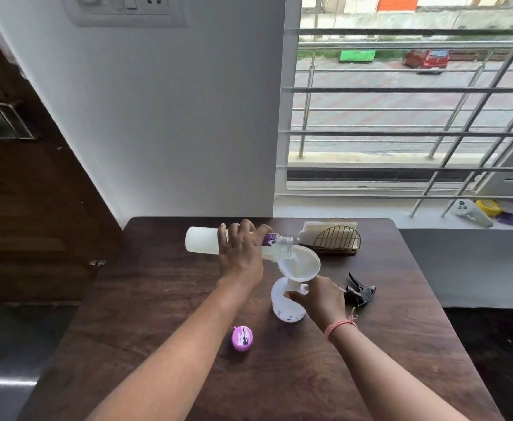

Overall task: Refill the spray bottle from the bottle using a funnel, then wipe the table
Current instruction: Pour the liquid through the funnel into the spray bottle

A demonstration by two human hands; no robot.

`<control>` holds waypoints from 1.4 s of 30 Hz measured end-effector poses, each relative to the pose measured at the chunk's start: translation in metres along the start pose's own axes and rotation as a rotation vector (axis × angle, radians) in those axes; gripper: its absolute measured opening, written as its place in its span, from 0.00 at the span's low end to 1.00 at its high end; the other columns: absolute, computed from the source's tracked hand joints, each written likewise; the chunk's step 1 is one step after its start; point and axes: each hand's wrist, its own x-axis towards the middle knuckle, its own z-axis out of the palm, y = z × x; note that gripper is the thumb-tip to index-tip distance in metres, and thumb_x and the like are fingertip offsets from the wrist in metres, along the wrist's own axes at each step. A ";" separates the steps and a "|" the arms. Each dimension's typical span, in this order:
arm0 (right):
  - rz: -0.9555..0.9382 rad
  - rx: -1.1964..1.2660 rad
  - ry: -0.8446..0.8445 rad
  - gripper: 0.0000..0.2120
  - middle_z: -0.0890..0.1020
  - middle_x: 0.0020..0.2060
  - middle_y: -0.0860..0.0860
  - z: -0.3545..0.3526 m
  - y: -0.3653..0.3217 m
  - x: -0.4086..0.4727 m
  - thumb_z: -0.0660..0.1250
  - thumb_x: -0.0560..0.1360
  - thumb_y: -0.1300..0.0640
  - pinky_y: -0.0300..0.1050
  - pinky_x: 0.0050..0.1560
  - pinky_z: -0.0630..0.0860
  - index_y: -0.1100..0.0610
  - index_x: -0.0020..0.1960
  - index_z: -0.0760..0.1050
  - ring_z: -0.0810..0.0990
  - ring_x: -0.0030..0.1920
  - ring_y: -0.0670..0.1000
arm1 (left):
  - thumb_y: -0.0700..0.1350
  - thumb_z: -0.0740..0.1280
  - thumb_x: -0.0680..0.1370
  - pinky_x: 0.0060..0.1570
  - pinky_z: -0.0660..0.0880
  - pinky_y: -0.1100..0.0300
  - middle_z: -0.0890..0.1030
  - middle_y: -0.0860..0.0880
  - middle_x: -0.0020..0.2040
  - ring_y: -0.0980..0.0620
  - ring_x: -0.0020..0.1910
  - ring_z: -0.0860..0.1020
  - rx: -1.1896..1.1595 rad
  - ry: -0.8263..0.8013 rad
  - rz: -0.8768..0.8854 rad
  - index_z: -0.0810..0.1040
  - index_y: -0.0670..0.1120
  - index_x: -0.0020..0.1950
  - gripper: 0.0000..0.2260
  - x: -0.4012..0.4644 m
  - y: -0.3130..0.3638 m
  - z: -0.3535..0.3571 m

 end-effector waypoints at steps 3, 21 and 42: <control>0.002 0.003 -0.005 0.21 0.84 0.48 0.48 0.000 0.000 0.000 0.72 0.66 0.38 0.42 0.41 0.69 0.50 0.52 0.79 0.81 0.51 0.52 | 0.33 0.64 0.70 0.75 0.50 0.48 0.69 0.51 0.57 0.48 0.60 0.69 -0.002 0.018 0.004 0.68 0.60 0.64 0.29 0.001 0.000 0.000; -0.013 0.018 0.014 0.20 0.85 0.48 0.49 0.003 0.001 0.002 0.73 0.65 0.37 0.45 0.45 0.74 0.49 0.50 0.80 0.81 0.51 0.54 | 0.34 0.64 0.70 0.74 0.52 0.47 0.70 0.52 0.55 0.47 0.58 0.70 -0.008 0.038 0.004 0.70 0.60 0.63 0.28 0.005 -0.005 -0.001; -0.005 0.026 0.034 0.21 0.84 0.49 0.49 0.000 -0.003 0.001 0.73 0.66 0.38 0.43 0.42 0.69 0.49 0.52 0.80 0.81 0.52 0.54 | 0.33 0.63 0.71 0.75 0.51 0.47 0.70 0.51 0.56 0.47 0.58 0.70 -0.009 0.033 0.009 0.69 0.59 0.64 0.28 0.005 -0.007 -0.005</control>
